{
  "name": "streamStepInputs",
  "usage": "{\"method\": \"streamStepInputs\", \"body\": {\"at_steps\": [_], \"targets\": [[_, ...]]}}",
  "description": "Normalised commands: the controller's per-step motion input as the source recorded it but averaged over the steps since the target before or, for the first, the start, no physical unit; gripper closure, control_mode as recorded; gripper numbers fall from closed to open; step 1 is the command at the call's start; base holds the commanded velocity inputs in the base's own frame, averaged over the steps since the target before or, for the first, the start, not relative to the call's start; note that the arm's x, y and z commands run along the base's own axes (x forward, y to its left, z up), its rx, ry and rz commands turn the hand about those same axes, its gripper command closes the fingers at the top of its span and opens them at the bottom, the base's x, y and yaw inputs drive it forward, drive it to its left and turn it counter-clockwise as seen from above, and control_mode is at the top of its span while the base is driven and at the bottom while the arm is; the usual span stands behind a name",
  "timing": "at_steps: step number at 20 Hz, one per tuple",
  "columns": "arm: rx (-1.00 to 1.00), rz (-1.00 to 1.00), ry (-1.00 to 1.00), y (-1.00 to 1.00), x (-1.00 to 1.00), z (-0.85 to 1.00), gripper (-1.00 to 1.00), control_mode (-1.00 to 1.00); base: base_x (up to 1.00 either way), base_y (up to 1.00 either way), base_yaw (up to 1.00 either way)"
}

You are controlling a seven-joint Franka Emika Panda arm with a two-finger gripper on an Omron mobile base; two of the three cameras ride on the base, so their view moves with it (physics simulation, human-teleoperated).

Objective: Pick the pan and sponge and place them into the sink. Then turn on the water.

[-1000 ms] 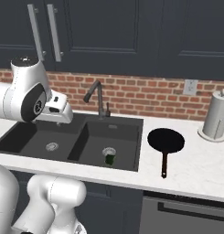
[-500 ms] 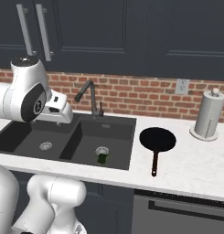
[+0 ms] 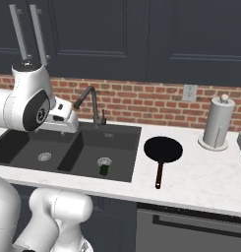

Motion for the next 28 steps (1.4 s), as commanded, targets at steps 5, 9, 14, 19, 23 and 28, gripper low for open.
{"method": "streamStepInputs", "body": {"at_steps": [5,9,14,19,23,28], "targets": [[0.0,0.0,0.0,0.0,0.0,0.0,-1.0,1.0,0.08,-0.29,0.0],[0.0,0.0,0.0,0.0,0.0,0.0,-1.0,1.0,0.1,-0.32,0.0],[0.0,0.0,0.0,0.0,0.0,0.0,-1.0,1.0,0.12,-0.32,-0.01],[0.0,0.0,0.0,0.0,0.0,0.0,-1.0,1.0,0.13,-0.27,-0.01],[0.0,0.0,0.0,0.0,0.0,0.0,-1.0,1.0,0.1,-0.11,0.0],[0.0,0.0,0.01,-0.01,0.02,0.0,-1.0,-1.0,0.02,-0.01,0.0]]}}
